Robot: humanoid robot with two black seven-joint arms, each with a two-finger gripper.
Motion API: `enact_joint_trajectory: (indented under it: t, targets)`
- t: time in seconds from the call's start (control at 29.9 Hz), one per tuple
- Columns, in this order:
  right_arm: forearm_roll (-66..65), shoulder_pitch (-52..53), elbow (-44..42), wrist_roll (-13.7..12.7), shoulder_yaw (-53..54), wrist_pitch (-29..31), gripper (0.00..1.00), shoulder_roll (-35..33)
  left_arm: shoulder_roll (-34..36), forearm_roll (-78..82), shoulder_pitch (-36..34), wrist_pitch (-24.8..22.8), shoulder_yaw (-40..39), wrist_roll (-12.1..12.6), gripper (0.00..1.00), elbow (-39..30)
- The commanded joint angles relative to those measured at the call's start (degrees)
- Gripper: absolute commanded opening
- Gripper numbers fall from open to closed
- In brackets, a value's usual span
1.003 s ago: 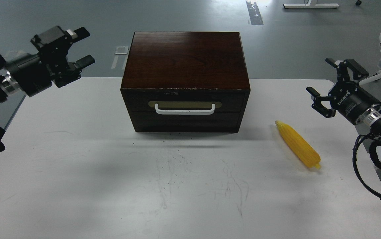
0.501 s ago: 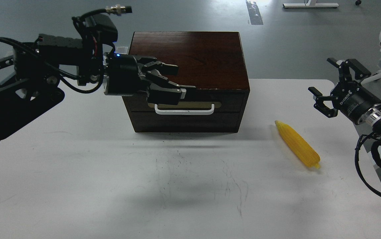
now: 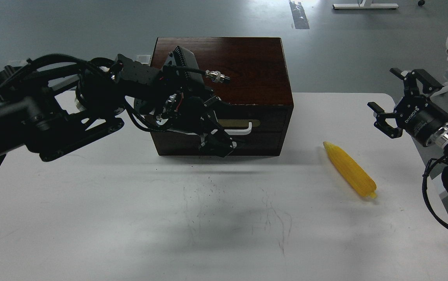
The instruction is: Put corn in drawer with both arms
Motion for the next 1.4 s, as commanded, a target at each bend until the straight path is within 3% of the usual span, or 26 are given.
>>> enact_joint_trajectory:
  t: [0.0,1.37]
  targets:
    - [0.02,0.00,-0.03,0.00,0.00,0.00,1.00,-0.09,-0.85,1.60,-0.10,-0.01,1.92,0.00,0.99,0.46]
    - [0.02,-0.52,0.15,0.00,0.27,0.00,1.00,-1.15,-4.02,2.21,-0.10,-0.01,5.35,0.00,0.99,8.29]
